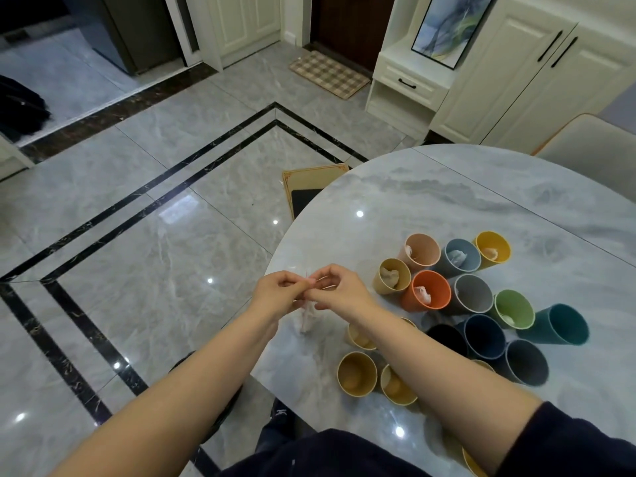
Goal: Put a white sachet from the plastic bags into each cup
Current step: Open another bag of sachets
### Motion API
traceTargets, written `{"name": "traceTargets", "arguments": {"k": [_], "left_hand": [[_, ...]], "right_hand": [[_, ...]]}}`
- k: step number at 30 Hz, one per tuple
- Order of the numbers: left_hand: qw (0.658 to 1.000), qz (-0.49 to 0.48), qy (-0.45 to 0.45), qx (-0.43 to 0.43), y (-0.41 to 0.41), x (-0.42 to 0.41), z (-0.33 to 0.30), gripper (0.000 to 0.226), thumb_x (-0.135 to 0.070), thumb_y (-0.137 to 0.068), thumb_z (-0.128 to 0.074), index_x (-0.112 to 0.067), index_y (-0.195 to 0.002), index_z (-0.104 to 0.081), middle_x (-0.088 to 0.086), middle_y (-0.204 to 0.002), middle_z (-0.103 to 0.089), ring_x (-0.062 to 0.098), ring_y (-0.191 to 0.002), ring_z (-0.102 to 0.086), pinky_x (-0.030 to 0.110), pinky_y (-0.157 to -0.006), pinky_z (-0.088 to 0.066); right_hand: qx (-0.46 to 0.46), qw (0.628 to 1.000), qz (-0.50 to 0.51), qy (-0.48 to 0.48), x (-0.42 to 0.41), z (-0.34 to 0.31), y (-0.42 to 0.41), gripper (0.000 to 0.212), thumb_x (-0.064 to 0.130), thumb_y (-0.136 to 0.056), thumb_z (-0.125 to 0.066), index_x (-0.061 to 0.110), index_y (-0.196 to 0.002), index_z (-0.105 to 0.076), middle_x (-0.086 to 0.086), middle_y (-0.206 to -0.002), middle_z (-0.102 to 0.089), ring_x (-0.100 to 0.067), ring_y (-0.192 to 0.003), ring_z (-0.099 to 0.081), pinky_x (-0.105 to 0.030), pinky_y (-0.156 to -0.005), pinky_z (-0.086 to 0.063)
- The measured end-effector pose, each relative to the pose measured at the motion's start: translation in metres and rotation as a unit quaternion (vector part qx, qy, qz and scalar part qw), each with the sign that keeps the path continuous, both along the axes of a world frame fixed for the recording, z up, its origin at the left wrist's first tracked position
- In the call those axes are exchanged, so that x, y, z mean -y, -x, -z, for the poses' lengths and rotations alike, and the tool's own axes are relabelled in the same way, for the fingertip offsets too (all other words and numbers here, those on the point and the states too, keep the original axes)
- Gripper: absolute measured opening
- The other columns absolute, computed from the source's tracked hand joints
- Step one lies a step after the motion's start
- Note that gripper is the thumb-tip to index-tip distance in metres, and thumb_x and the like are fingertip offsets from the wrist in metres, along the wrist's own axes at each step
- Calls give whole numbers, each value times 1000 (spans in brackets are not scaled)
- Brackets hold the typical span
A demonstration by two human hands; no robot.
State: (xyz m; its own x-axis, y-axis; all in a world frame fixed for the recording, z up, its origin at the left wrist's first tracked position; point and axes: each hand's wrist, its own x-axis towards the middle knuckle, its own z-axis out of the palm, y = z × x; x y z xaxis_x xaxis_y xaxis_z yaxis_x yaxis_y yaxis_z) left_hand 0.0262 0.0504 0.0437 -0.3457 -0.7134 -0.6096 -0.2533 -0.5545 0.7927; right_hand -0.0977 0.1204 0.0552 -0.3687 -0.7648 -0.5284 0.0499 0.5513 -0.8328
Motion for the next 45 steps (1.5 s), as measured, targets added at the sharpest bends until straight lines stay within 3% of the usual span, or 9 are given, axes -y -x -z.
{"name": "traceTargets", "arguments": {"k": [4, 8, 14, 22, 32, 36, 41, 45], "left_hand": [[998, 3, -54, -35, -2, -2, -3, 16, -13, -84, -80, -7, -78, -66, 17, -90, -72, 21, -79, -70, 19, -62, -56], [994, 11, -93, -56, -7, -1, -3, 14, -15, -86, -79, -9, -82, -66, 16, -98, -76, 17, -80, -71, 21, -69, -56], [983, 0, -155, -95, -11, 1, 0, 13, -16, -87, -77, -5, -91, -71, 4, -75, -70, 11, -69, -65, 23, -76, -55], [992, 24, -100, -74, -11, 0, 6, 19, -22, -95, -69, -5, -91, -61, 10, -84, -67, 18, -77, -67, 25, -71, -59], [997, 67, -39, -28, -13, -2, 3, 22, -24, -94, -70, -6, -93, -58, 10, -79, -66, 16, -63, -62, 27, -62, -57], [995, 87, -30, -24, -18, -6, 1, 19, -23, -98, -63, -5, -92, -61, 12, -87, -70, 20, -74, -69, 27, -67, -58], [993, 82, -59, -58, -23, -13, -1, 20, -17, -102, -52, -11, -83, -55, 3, -73, -63, 19, -71, -63, 29, -68, -58], [995, 71, -33, -68, -21, -17, -4, 27, -10, -99, -46, -15, -73, -49, 5, -69, -54, 19, -68, -56, 29, -67, -53]], "right_hand": [[4, 1000, 3, 10, -5, 1, -3, 34, 12, -68, -87, 8, -97, -70, -10, -87, -76, -23, -79, -75, -31, -73, -63], [88, 996, 23, 9, -8, -4, 2, 30, 3, -71, -87, 1, -98, -73, -11, -83, -76, -19, -78, -74, -27, -73, -61], [184, 982, 49, -2, -11, -1, 4, 23, 4, -81, -79, -2, -103, -76, -17, -96, -77, -23, -86, -75, -30, -81, -61], [129, 991, 24, 7, -9, 0, 1, 6, 0, -87, -72, 3, -91, -76, -12, -85, -77, -20, -76, -74, -27, -72, -62], [144, 988, 46, -2, -10, -6, -1, 29, -2, -77, -80, -8, -105, -73, -22, -101, -75, -19, -76, -74, -23, -69, -61], [176, 983, 54, -13, -9, -6, -2, 28, -2, -80, -77, -6, -107, -72, -22, -102, -75, -24, -84, -74, -28, -78, -62], [277, 957, 78, -38, -9, -1, -5, 19, -2, -81, -77, 1, -99, -74, -16, -94, -75, -26, -91, -72, -28, -76, -60], [242, 968, 50, -35, -5, -8, -12, 17, 1, -86, -73, -1, -102, -70, -13, -84, -71, -18, -75, -68, -23, -70, -60]]}}
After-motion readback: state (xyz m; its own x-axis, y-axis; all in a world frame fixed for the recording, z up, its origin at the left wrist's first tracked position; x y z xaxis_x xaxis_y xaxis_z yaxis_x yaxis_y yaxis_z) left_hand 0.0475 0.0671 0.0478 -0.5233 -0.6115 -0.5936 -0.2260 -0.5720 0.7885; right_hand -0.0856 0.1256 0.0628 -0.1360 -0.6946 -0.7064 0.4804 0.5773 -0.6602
